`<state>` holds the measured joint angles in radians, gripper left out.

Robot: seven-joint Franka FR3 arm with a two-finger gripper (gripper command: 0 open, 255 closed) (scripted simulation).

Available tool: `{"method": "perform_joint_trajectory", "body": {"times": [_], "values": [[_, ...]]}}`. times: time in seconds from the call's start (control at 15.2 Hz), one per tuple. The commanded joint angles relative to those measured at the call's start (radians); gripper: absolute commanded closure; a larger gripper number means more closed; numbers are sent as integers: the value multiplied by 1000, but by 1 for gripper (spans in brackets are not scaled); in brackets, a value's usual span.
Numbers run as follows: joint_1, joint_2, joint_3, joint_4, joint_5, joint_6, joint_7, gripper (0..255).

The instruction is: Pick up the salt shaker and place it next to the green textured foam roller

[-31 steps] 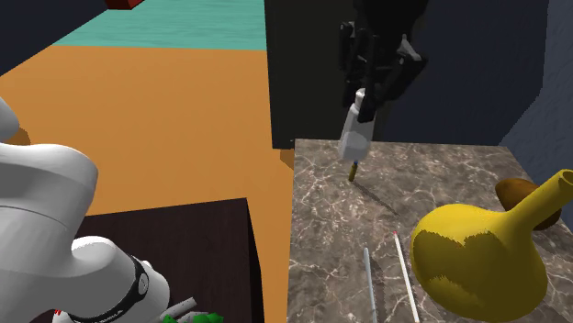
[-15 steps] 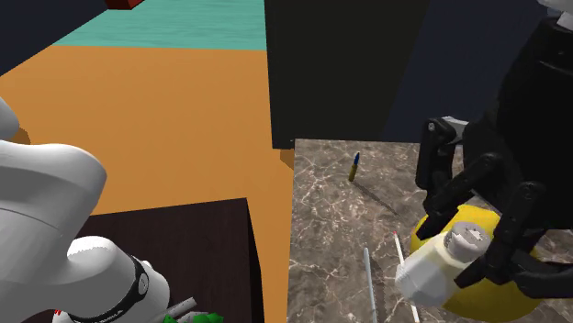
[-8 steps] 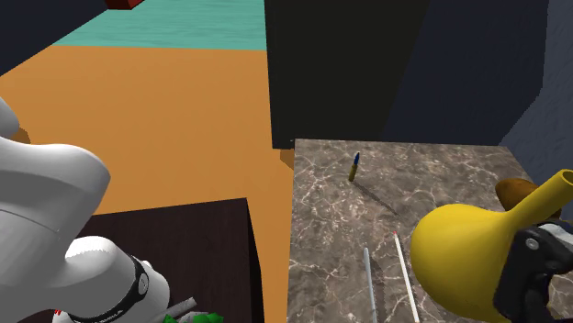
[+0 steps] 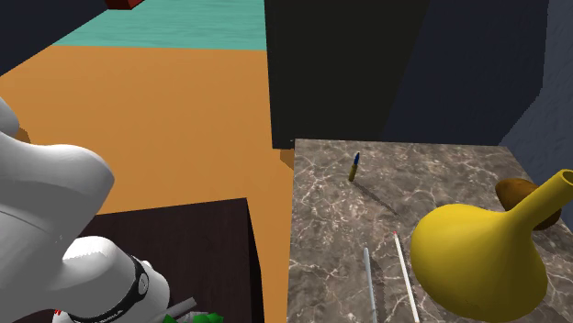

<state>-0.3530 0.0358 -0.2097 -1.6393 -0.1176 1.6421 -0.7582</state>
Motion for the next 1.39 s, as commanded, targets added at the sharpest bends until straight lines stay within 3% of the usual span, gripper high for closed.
{"method": "perform_joint_trajectory", "body": {"times": [0.0, 0.66, 1.32], "values": [[-25, 53, -22, 62, 11, -5, -50, 255], [-185, 384, -88, 507, 108, -107, -261, 255], [-168, 345, -85, 313, 97, 49, -244, 255]]}}
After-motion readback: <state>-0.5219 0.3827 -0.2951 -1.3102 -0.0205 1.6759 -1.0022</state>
